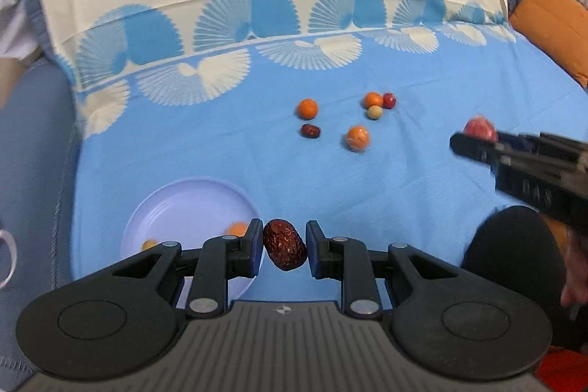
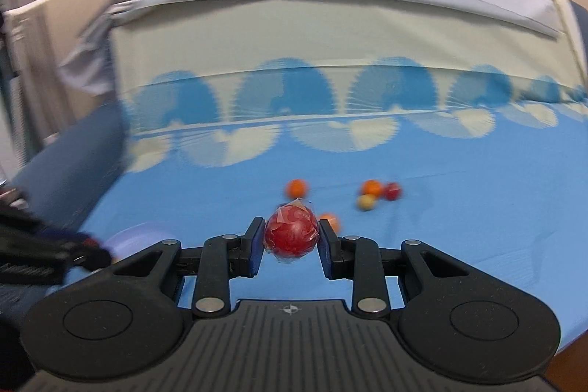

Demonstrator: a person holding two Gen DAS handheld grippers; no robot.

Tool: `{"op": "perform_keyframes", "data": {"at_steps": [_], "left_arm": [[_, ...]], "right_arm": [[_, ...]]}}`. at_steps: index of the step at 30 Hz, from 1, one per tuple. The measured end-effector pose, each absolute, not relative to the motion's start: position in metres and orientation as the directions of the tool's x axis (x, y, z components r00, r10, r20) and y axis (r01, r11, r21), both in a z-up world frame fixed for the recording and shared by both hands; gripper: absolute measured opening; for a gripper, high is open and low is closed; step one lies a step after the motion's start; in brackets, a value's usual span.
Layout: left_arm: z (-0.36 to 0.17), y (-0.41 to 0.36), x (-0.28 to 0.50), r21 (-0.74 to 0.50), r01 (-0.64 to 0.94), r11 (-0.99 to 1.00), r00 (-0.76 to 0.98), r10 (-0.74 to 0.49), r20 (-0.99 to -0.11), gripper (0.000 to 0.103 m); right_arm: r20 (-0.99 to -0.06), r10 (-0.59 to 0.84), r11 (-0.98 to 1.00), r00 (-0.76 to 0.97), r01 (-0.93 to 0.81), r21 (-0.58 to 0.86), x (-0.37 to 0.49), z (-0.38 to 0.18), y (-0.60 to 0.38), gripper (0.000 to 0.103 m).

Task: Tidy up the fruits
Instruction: 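Carry the red date and red plum in both tools over the plate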

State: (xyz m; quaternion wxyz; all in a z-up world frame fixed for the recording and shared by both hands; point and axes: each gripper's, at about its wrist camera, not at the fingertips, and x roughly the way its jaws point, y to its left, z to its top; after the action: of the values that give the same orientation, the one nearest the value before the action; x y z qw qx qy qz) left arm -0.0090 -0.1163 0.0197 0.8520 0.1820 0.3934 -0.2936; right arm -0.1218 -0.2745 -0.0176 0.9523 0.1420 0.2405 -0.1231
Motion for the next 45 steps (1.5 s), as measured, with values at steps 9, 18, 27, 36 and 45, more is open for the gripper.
{"op": "perform_keyframes", "data": {"at_steps": [9,18,27,36,45], "left_arm": [[0.034,-0.053,-0.048,-0.007,0.596,0.803,0.532,-0.401,-0.745,0.027],[0.031,-0.009,-0.066,-0.044,0.560,0.828,0.550,-0.410,-0.728,0.027],[0.033,-0.001,-0.072,-0.070,0.568,0.820,0.548,-0.440,-0.712,0.027],[0.033,-0.002,-0.070,-0.066,0.562,0.825,0.554,-0.434,-0.710,0.027],[0.045,-0.008,-0.044,-0.082,0.521,0.850,0.560,-0.412,-0.719,0.027]], "right_arm": [[-0.488,-0.051,0.975,0.871,0.150,0.166,-0.152,0.006,-0.189,0.032],[-0.462,-0.041,0.995,0.886,0.078,0.063,-0.161,0.019,-0.146,0.032],[-0.461,-0.055,0.996,0.886,0.083,0.042,-0.166,0.021,-0.139,0.032],[-0.465,-0.049,0.996,0.884,0.080,0.047,-0.165,0.019,-0.141,0.032],[-0.477,-0.049,0.998,0.878,0.066,0.020,-0.150,0.025,-0.143,0.032]]}}
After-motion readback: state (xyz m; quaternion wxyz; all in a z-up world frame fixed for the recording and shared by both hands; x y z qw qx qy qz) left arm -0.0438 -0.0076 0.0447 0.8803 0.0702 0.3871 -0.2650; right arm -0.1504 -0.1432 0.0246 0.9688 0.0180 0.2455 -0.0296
